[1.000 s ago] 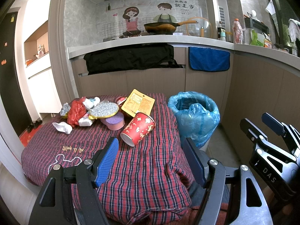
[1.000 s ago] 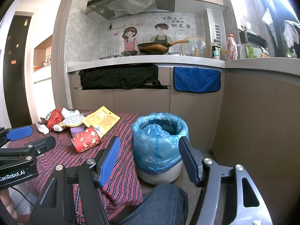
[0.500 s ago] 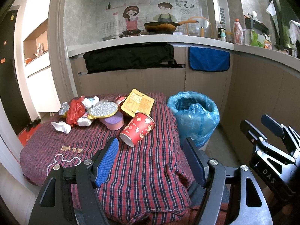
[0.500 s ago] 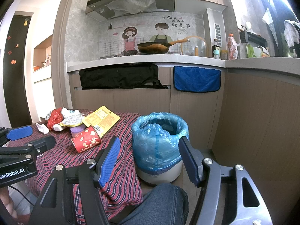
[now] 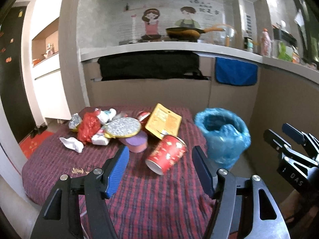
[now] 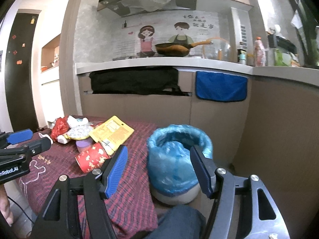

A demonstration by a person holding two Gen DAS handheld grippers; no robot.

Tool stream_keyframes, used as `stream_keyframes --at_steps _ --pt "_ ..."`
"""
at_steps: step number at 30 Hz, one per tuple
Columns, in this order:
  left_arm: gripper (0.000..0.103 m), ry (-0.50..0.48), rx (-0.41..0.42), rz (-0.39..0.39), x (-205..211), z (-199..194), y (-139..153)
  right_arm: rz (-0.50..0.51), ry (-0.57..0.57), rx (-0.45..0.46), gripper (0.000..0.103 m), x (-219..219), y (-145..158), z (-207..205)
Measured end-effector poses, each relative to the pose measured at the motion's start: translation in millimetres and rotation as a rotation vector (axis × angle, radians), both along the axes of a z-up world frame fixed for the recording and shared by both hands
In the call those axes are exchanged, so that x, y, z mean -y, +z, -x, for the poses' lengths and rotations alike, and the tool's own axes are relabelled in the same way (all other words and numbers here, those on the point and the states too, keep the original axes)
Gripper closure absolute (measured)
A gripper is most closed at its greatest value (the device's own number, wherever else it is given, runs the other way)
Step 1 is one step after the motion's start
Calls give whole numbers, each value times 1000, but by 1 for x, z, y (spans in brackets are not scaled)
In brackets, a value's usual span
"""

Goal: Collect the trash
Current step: 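Reach the right tool to the red paper cup while the left tool approaches the white tissue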

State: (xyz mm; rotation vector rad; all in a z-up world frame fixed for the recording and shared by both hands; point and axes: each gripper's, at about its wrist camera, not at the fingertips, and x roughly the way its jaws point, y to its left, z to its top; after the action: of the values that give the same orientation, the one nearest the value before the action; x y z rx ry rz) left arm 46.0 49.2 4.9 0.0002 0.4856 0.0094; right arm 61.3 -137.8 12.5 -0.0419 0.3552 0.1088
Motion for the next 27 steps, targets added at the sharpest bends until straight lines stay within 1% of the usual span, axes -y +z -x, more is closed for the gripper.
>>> stream_keyframes --at_steps 3,7,11,13,17,22,27 --pt "37 31 -26 27 -20 -18 -4 9 32 -15 41 -12 2 -18" --pt "37 79 -66 91 -54 -41 -15 27 84 -37 41 -31 1 -42" --pt "37 131 -80 125 -84 -58 -29 30 138 -72 41 -52 -6 -70" --pt "37 137 -87 150 -98 -65 -36 26 165 -104 41 -63 -11 -85" --pt "37 151 -110 220 -127 -80 -50 -17 215 -218 41 -83 -30 -118" --pt "37 180 -107 254 -152 -92 -61 -121 261 -381 41 -103 -58 -149" --pt "37 190 -130 293 -169 -103 -72 -148 287 -470 42 -120 -79 -162"
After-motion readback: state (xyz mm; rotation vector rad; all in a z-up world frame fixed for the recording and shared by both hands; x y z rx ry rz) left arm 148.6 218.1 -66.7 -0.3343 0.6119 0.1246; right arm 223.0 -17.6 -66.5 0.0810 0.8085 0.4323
